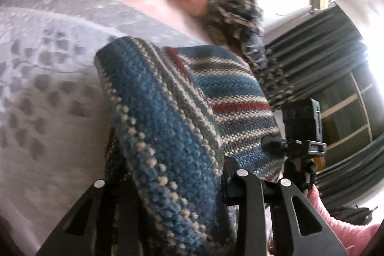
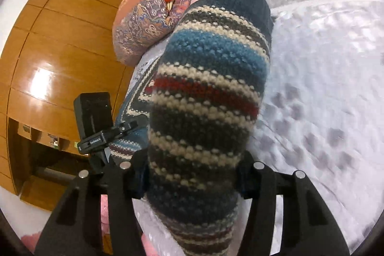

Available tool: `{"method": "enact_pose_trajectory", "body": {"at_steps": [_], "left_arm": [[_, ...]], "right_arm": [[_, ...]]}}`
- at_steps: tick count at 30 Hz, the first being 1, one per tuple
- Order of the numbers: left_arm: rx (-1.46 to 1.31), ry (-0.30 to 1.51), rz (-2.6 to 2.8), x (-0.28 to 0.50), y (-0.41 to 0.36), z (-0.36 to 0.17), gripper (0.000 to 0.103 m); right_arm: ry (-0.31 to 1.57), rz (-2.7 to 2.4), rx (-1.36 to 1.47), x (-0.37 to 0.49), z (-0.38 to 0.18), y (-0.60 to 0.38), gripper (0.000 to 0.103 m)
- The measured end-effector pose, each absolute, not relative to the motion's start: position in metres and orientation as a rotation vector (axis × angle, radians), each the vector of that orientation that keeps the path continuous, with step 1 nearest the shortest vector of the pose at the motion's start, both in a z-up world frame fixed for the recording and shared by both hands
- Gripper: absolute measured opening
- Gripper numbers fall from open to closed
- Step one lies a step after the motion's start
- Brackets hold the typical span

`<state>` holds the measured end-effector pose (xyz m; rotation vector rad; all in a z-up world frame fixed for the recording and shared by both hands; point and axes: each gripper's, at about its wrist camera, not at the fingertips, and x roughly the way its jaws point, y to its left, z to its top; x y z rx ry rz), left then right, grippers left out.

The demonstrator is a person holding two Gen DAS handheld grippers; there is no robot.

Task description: Fold small clothes

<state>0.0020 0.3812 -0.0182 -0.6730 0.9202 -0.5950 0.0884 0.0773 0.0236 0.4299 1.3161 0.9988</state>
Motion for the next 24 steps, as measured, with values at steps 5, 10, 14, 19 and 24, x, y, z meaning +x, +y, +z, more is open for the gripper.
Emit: {"method": "enact_pose_trajectory", "body": {"at_steps": [5, 10, 14, 19, 24], "left_arm": [[-0.621, 0.926, -0.616, -0.010, 0.311, 0.000, 0.033], [-0.569, 0.988, -0.593, -0.007, 0.257, -0.014, 0.033], [-0.541, 1.043, -0.550, 0.000, 0.230, -0.036, 0.034], [-0.537, 1.091, -0.517, 0.004, 0.221, -0.065, 0.036], [-0.579, 1.102, -0.510, 0.006, 0.222, -0.084, 0.041]], "right_arm": [[1.312, 0.949, 0.417, 0.067, 0.033, 0.011, 0.053], [1.338, 0.889, 0.439, 0.057, 0.015, -0.036, 0.053], [1.370, 0.844, 0.458, 0.057, -0.014, -0.053, 0.053], [1.406, 0.812, 0.468, 0.056, -0.052, -0.062, 0.055], [1.403, 0.815, 0.480, 0.055, -0.061, -0.066, 0.062]]}}
